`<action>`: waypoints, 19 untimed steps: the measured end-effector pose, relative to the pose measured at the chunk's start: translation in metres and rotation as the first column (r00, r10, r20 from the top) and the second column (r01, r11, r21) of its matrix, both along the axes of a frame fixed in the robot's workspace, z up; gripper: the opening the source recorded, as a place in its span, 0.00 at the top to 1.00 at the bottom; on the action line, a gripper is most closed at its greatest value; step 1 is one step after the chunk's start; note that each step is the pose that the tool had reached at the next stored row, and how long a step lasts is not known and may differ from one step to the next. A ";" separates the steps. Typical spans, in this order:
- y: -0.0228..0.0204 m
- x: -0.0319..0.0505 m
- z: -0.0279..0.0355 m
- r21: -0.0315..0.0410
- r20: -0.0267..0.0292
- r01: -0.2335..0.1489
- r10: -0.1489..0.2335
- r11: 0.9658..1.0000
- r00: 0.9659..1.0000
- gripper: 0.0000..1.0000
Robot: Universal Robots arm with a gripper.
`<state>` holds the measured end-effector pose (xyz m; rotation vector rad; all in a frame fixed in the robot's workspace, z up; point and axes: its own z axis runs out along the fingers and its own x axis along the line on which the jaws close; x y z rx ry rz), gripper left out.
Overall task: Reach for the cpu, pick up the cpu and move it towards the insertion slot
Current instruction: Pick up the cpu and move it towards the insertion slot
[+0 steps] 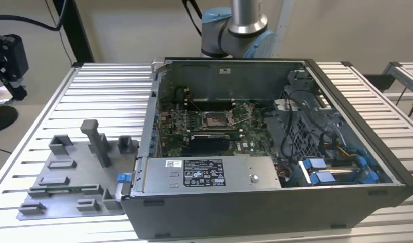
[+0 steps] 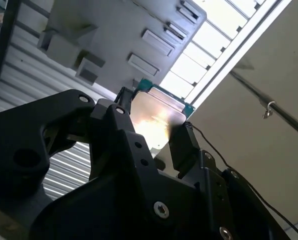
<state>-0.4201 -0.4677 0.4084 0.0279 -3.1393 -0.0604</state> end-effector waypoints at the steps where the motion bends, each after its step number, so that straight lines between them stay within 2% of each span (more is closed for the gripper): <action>1: 0.0000 0.0026 0.0000 0.000 0.000 0.000 0.000 1.000 1.000 1.00; 13: 0.0000 0.0381 0.0000 0.000 -0.005 0.000 0.000 1.000 1.000 1.00; 16: 0.0000 0.0433 -0.0001 0.000 -0.005 0.000 0.000 1.000 1.000 1.00; 19: 0.0000 0.0444 -0.0001 0.000 -0.005 0.000 0.000 1.000 1.000 1.00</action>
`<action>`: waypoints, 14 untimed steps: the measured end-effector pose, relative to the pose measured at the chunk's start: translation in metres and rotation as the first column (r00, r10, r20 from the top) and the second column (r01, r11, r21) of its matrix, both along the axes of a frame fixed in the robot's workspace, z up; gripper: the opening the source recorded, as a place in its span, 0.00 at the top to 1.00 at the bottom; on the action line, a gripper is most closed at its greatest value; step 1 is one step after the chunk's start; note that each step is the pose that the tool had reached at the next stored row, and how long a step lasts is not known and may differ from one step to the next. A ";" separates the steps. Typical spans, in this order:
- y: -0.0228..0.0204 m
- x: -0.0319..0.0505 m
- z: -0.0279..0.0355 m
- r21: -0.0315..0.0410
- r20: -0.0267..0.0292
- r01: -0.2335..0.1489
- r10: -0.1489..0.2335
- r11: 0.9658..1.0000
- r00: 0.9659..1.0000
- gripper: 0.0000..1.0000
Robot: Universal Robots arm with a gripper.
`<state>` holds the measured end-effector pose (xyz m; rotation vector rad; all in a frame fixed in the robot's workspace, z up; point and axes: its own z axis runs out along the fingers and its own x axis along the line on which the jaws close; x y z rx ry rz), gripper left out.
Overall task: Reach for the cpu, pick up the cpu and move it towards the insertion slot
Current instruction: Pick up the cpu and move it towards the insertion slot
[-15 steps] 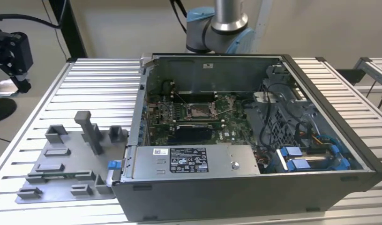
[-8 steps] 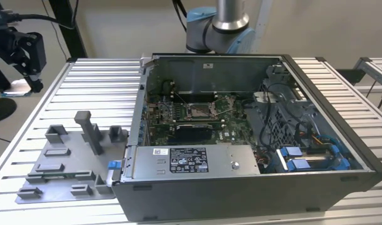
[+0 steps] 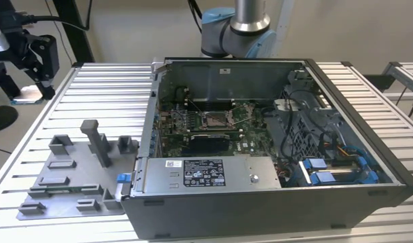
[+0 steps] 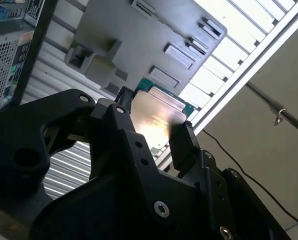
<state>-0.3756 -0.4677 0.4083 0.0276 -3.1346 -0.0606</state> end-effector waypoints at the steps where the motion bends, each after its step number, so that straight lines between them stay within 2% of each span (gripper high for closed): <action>1: 0.0000 0.0001 0.0000 0.000 0.000 0.000 0.000 1.000 1.000 1.00; 10: 0.0000 0.0004 0.0001 0.000 0.000 0.000 0.000 1.000 1.000 1.00; 14: 0.0000 0.0049 0.0001 0.000 0.000 0.000 0.000 1.000 1.000 1.00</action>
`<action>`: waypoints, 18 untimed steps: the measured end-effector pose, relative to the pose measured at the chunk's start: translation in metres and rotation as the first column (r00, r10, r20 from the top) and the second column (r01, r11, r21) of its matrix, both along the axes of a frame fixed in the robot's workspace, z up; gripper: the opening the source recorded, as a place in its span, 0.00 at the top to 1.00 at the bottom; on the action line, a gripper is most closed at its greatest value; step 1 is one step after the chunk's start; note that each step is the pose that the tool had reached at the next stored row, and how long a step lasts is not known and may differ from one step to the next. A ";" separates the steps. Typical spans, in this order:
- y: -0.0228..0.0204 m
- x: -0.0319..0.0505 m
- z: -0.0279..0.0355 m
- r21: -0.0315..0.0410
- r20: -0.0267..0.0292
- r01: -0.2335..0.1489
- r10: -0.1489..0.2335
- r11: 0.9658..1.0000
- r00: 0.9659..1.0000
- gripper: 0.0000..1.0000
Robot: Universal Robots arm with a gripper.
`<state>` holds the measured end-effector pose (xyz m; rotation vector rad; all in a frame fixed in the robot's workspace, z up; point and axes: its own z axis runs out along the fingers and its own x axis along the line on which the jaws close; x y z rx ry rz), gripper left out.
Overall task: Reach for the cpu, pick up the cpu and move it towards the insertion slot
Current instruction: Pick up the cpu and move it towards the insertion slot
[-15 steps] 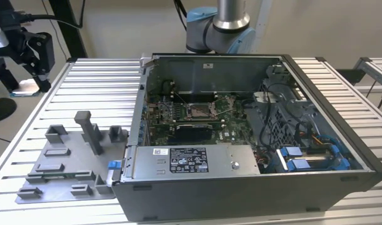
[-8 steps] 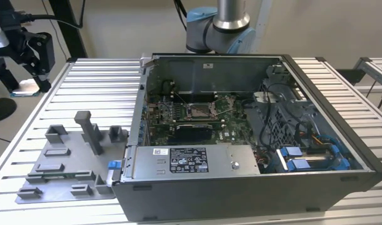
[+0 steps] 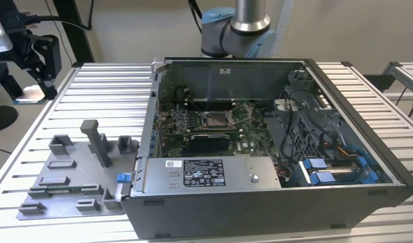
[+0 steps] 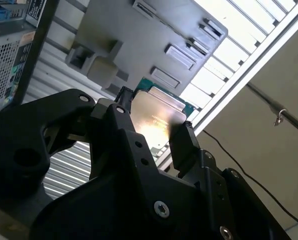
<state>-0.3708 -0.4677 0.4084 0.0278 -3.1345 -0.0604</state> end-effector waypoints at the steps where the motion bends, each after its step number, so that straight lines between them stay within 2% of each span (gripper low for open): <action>1: 0.0000 0.0021 0.0000 0.000 0.000 0.000 0.000 1.000 1.000 1.00; 8: 0.0000 0.0244 0.0000 0.000 0.000 0.000 0.000 1.000 1.000 1.00; 18: 0.0000 0.0279 0.0000 0.000 0.000 0.000 0.000 1.000 1.000 1.00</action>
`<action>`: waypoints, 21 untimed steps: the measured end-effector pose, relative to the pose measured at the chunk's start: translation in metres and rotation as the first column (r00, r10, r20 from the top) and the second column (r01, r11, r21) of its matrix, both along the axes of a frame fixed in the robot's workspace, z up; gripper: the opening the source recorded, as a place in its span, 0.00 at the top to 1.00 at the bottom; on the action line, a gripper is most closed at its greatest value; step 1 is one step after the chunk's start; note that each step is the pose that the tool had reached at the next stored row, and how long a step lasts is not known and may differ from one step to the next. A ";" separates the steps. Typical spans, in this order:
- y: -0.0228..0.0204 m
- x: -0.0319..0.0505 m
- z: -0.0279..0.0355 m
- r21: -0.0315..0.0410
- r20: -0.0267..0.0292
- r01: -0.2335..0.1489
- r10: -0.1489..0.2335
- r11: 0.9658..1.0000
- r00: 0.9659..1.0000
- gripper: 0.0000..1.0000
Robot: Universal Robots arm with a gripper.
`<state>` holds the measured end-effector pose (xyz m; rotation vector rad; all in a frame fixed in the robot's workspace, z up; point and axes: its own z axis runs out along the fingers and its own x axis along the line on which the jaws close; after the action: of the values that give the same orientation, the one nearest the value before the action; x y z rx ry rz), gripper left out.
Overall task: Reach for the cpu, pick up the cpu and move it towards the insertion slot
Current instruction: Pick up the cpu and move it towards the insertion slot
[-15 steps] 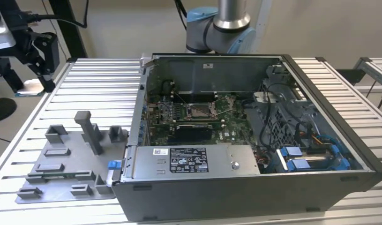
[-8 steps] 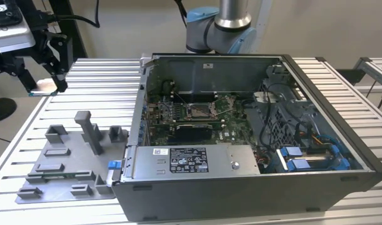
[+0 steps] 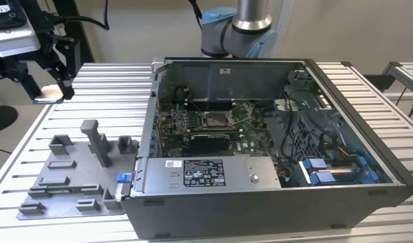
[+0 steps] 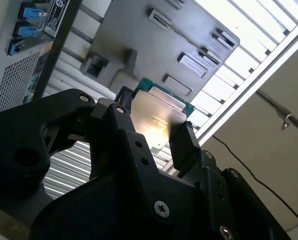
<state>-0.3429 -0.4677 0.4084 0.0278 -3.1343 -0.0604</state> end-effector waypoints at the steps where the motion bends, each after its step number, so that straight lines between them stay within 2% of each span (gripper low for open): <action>1: 0.0000 0.0016 0.0000 0.000 0.000 0.000 0.000 1.000 1.000 1.00; 4: 0.0000 0.0099 0.0000 0.000 0.000 0.000 0.000 1.000 1.000 1.00; 11: 0.0000 0.0358 0.0000 0.000 0.000 0.000 0.000 1.000 1.000 1.00; 13: 0.0000 0.0449 0.0000 0.000 -0.001 0.000 0.000 1.000 1.000 1.00; 14: 0.0000 0.0534 0.0000 0.000 -0.001 0.000 0.000 1.000 1.000 1.00; 21: 0.0000 0.0831 -0.0001 0.000 -0.001 0.000 0.000 1.000 1.000 1.00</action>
<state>-0.2597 -0.4677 0.4083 0.0276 -3.1329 -0.0606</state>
